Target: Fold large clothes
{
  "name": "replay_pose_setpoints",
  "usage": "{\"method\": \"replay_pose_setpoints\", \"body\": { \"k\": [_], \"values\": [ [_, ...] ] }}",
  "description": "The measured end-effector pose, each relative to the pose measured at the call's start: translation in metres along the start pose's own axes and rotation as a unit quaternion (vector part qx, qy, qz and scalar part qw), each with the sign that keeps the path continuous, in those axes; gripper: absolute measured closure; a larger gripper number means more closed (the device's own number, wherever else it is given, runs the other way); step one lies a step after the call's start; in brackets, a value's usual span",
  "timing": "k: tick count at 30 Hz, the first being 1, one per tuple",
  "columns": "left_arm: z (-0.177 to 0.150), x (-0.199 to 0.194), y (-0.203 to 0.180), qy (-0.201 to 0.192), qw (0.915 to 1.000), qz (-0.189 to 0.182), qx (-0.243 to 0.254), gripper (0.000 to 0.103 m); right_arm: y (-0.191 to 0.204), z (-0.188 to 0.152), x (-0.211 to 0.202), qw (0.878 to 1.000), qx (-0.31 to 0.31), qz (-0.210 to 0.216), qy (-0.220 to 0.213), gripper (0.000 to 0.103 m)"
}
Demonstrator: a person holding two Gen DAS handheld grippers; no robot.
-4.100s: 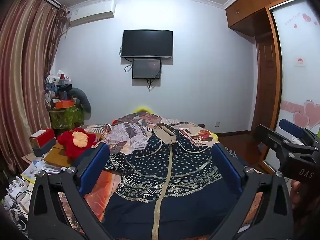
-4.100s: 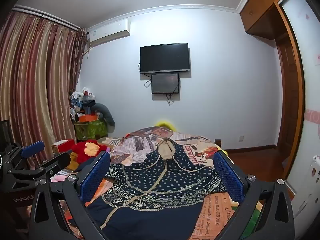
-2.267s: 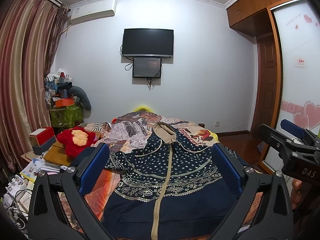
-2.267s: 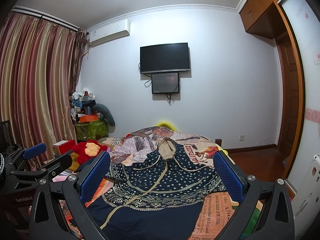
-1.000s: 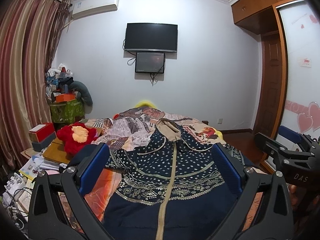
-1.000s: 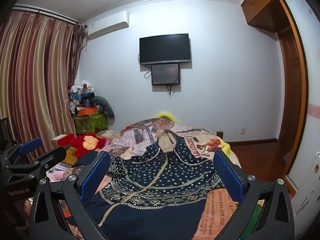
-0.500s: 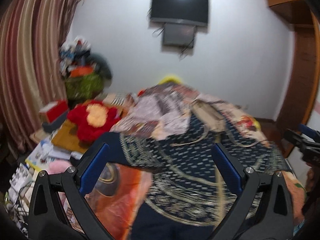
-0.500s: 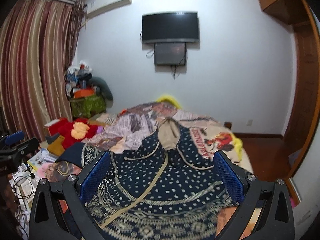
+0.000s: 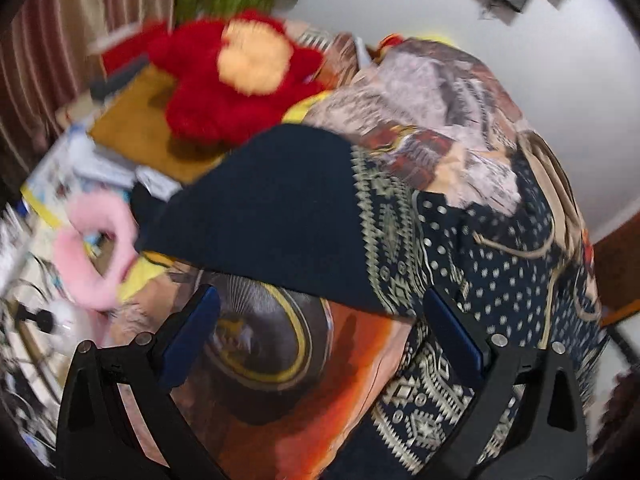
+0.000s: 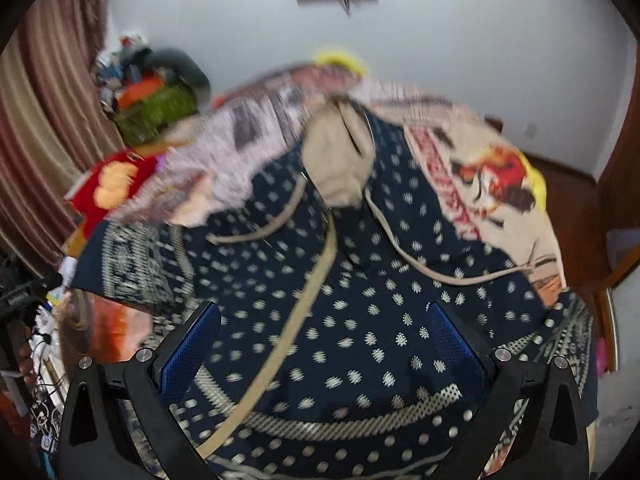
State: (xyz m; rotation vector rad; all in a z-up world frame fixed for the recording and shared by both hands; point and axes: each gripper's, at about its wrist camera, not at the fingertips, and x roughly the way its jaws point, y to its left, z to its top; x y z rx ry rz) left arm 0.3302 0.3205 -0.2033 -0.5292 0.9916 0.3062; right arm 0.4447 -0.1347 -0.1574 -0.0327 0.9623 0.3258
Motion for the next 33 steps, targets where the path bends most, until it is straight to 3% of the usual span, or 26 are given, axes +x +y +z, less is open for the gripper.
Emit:
{"method": "replay_pose_setpoints", "body": {
  "k": [3,9,11,13,14,16,19,22,26,30,33],
  "values": [
    [0.012,0.018,0.017,0.029,0.9977,-0.027,-0.055,0.014,-0.005,0.009,0.034,0.999,-0.009,-0.010,0.039,0.000],
    [0.025,0.039,0.041,0.042,0.9871,-0.074,-0.136,0.017,0.002,0.020,0.066,0.996,-0.060,-0.049,0.050,0.000],
    [0.030,0.043,0.044,0.042,0.9848,-0.075,-0.151,0.024,0.007,0.021,0.070,0.995,-0.076,-0.046,0.052,0.000],
    [0.034,0.044,0.045,0.041,0.9852,-0.069,-0.152,0.040,0.010,0.020,0.071,0.995,-0.086,-0.033,0.048,0.000],
    [0.037,0.045,0.046,0.040,0.9864,-0.061,-0.147,0.045,0.012,0.019,0.070,0.995,-0.090,-0.031,0.044,0.000],
    [0.041,0.047,0.045,0.041,0.9891,-0.036,-0.137,0.074,0.016,0.017,0.070,0.994,-0.093,-0.028,0.038,0.000],
    [0.046,0.048,0.047,0.039,0.9903,-0.024,-0.131,0.093,0.019,0.013,0.066,0.994,-0.107,-0.022,0.023,0.001],
    [0.051,0.041,0.040,0.026,0.9924,-0.008,-0.120,0.099,0.019,0.008,0.065,0.991,-0.125,-0.034,0.024,0.007],
    [0.055,0.018,0.005,-0.016,0.9979,0.022,-0.058,0.100,0.011,0.003,0.063,0.989,-0.137,-0.038,0.038,0.012],
    [0.054,-0.010,-0.047,-0.055,0.9984,0.011,0.010,0.100,0.000,-0.003,0.056,0.991,-0.125,-0.015,0.048,0.015],
    [0.047,-0.024,-0.096,-0.071,0.9948,-0.024,0.069,0.100,-0.006,-0.006,0.048,0.992,-0.114,-0.007,0.046,0.020]
  ]
}}
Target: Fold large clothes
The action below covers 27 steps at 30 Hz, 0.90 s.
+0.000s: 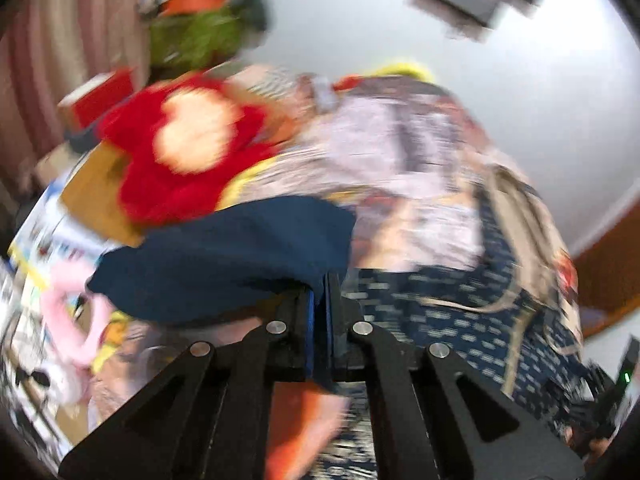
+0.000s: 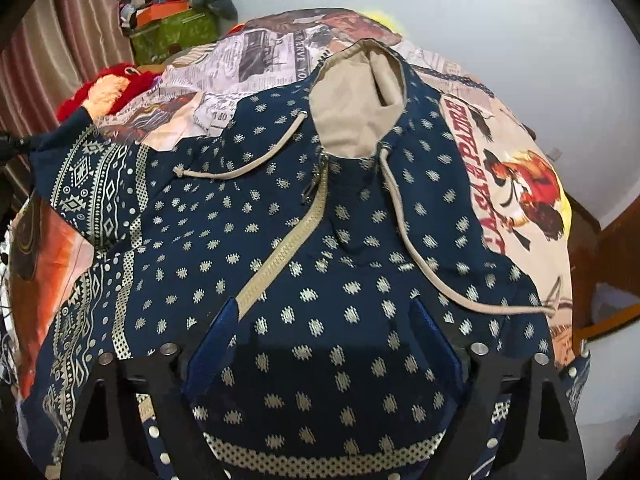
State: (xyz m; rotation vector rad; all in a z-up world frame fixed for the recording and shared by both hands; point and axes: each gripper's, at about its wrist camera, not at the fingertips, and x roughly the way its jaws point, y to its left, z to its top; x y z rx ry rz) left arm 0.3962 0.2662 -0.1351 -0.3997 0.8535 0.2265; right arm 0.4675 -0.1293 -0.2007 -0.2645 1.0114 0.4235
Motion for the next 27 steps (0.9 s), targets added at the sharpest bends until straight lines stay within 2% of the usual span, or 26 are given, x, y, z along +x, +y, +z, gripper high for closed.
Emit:
{"method": "replay_pose_setpoints", "body": {
  "k": [3,5,10,15,18,21,24,26,27],
  "values": [
    [-0.005,-0.006,-0.054,-0.016,0.9980,-0.025,0.056,0.100,-0.004,-0.004,-0.009,1.000,0.008,0.017,-0.009,0.029],
    [-0.012,-0.001,-0.088,-0.015,0.9951,-0.044,0.088,0.100,-0.004,-0.006,-0.013,1.000,-0.006,0.017,-0.014,0.029],
    [-0.044,0.028,-0.157,0.021,0.9858,-0.086,0.143,0.100,-0.003,-0.016,-0.030,0.998,-0.048,-0.014,-0.031,0.029],
    [-0.095,0.066,-0.205,0.093,0.9714,-0.119,0.183,0.100,-0.016,-0.028,-0.035,0.998,-0.048,-0.032,-0.018,0.029],
    [-0.124,0.084,-0.221,0.142,0.9604,-0.123,0.206,0.100,-0.028,-0.033,-0.030,0.999,-0.020,-0.028,0.002,0.029],
    [-0.137,0.086,-0.222,0.165,0.9538,-0.124,0.218,0.100,-0.031,-0.033,-0.034,1.000,-0.002,-0.016,-0.006,0.029],
    [-0.131,0.069,-0.212,0.153,0.9545,-0.122,0.225,0.091,-0.023,-0.026,-0.042,1.000,-0.004,-0.011,-0.027,0.029],
    [-0.118,0.048,-0.196,0.128,0.9597,-0.119,0.220,0.081,-0.013,-0.019,-0.047,0.999,-0.011,-0.005,-0.041,0.029],
    [-0.111,0.038,-0.186,0.113,0.9631,-0.116,0.214,0.071,-0.007,-0.014,-0.048,0.999,-0.014,-0.003,-0.047,0.029]
  ]
}}
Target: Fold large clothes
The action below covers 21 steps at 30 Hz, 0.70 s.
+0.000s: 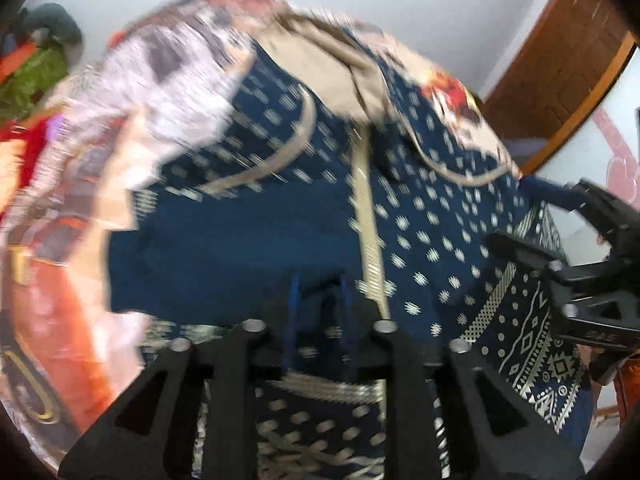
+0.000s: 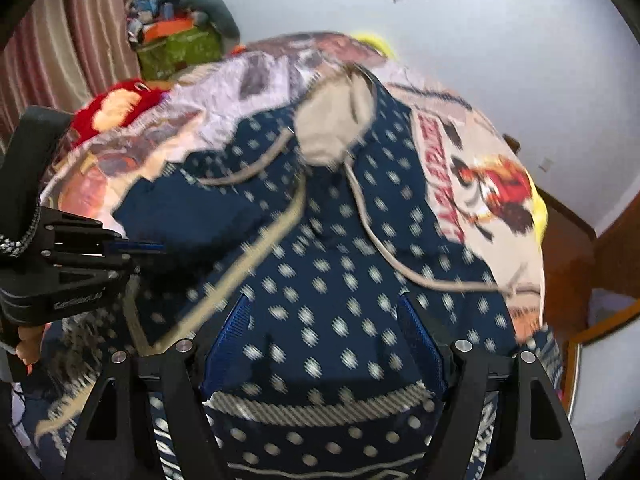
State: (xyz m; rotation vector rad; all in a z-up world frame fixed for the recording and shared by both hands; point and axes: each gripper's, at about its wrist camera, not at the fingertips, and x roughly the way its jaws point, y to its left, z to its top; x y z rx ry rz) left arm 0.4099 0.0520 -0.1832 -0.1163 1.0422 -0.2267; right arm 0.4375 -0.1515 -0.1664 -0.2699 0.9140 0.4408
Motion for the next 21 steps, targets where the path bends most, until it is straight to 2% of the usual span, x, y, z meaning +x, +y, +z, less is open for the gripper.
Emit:
{"method": "replay_pose_setpoints", "body": {
  "k": [1,3,6,9,11,16,21],
  "values": [
    [-0.001,-0.014,0.011,-0.017,0.9998,0.007,-0.008,0.058,0.007,0.006,-0.001,1.000,-0.003,0.004,-0.006,0.028],
    [-0.003,-0.042,0.037,-0.053,0.9977,0.030,-0.029,0.048,0.024,0.017,-0.001,1.000,-0.010,0.014,-0.017,0.028],
    [-0.011,-0.073,0.078,-0.079,0.9915,0.089,-0.053,0.047,0.056,0.034,0.005,0.999,-0.028,0.033,-0.023,0.026],
    [-0.022,-0.091,0.116,-0.085,0.9840,0.139,-0.072,0.047,0.092,0.049,0.016,0.997,-0.051,0.052,-0.022,0.022],
    [-0.033,-0.098,0.139,-0.081,0.9800,0.160,-0.086,0.047,0.115,0.056,0.027,0.995,-0.065,0.067,-0.018,0.020],
    [-0.065,-0.100,0.187,-0.064,0.9752,0.168,-0.130,0.047,0.172,0.066,0.067,0.991,-0.089,0.093,0.022,0.018],
    [-0.080,-0.091,0.202,-0.054,0.9759,0.168,-0.128,0.047,0.219,0.066,0.111,0.986,-0.122,0.100,0.060,0.018]
  ]
}}
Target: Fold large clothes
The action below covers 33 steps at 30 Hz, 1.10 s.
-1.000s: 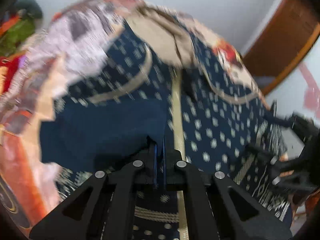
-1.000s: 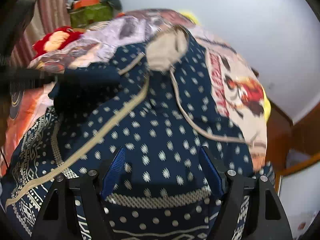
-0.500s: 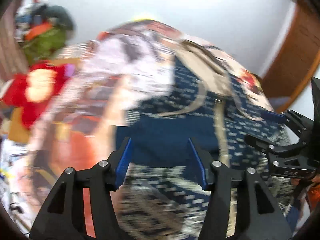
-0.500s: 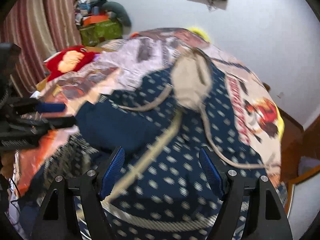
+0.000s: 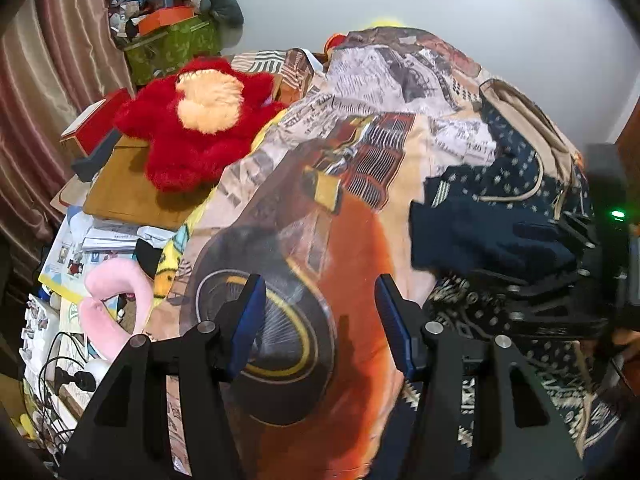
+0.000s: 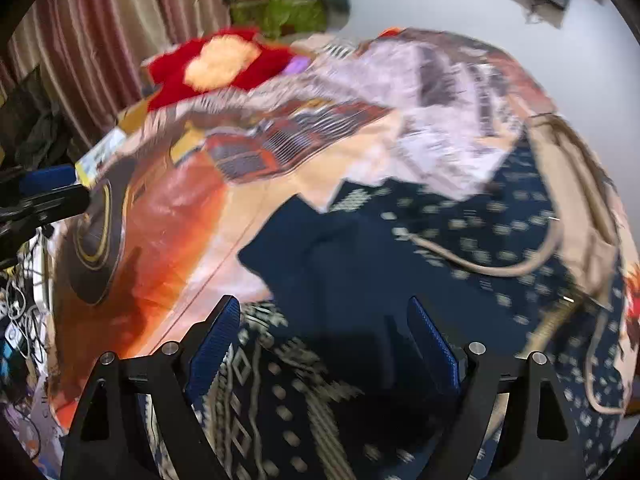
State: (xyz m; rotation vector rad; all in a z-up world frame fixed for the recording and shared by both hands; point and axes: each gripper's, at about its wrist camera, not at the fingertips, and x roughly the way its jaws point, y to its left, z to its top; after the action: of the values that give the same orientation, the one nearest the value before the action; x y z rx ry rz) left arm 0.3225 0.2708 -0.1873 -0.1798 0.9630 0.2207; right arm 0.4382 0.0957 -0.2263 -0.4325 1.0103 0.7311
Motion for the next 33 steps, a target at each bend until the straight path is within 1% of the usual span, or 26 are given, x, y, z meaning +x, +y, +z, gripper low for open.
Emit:
{"method": "replay_pose_setpoints", "body": {
  "k": [2,5,9,11,13,14,16,17,19,21,24,28,33],
  "values": [
    [-0.004,0.003,0.000,-0.001,1.0000,-0.004,0.006,0.047,0.010,0.003,0.017,1.000,-0.015,-0.002,0.012,0.018],
    [-0.006,0.007,-0.001,-0.001,0.9999,-0.012,0.013,0.047,0.021,0.006,0.041,0.999,-0.032,-0.020,0.026,0.018],
    [-0.007,0.012,-0.001,-0.004,0.9998,-0.015,0.015,0.047,0.025,0.009,0.060,0.998,-0.041,-0.032,0.034,0.020],
    [-0.008,0.015,0.001,-0.001,0.9998,-0.016,0.011,0.047,0.026,0.009,0.064,0.998,-0.042,-0.039,0.034,0.027],
    [-0.009,0.019,0.002,0.004,0.9998,-0.017,0.005,0.047,0.024,0.010,0.070,0.997,-0.041,-0.046,0.041,0.044],
    [-0.009,0.020,0.002,0.006,0.9998,-0.017,0.003,0.047,0.021,0.010,0.073,0.997,-0.036,-0.049,0.044,0.048],
    [-0.011,0.022,0.001,0.009,0.9998,-0.016,0.004,0.047,0.015,0.010,0.074,0.998,-0.021,-0.047,0.045,0.060],
    [-0.012,0.022,-0.001,0.010,0.9998,-0.015,0.007,0.047,0.012,0.012,0.074,0.998,-0.013,-0.044,0.043,0.064],
    [-0.014,0.022,-0.005,0.012,0.9997,-0.010,0.016,0.047,0.004,0.013,0.069,0.999,0.005,-0.028,0.033,0.076],
    [-0.015,0.021,-0.010,0.011,0.9996,-0.009,0.023,0.047,0.000,0.013,0.062,0.999,0.019,-0.018,0.026,0.083],
    [-0.015,0.020,-0.019,0.013,0.9993,-0.010,0.033,0.047,-0.005,0.012,0.047,1.000,0.028,-0.009,0.009,0.090],
    [-0.015,0.020,-0.031,0.019,0.9990,-0.018,0.036,0.047,-0.016,0.006,0.018,0.999,0.036,-0.008,-0.021,0.095],
    [-0.017,0.028,-0.057,0.036,0.9974,-0.035,0.053,0.047,-0.051,-0.006,-0.029,0.995,0.080,0.000,-0.057,0.095]
  ]
}}
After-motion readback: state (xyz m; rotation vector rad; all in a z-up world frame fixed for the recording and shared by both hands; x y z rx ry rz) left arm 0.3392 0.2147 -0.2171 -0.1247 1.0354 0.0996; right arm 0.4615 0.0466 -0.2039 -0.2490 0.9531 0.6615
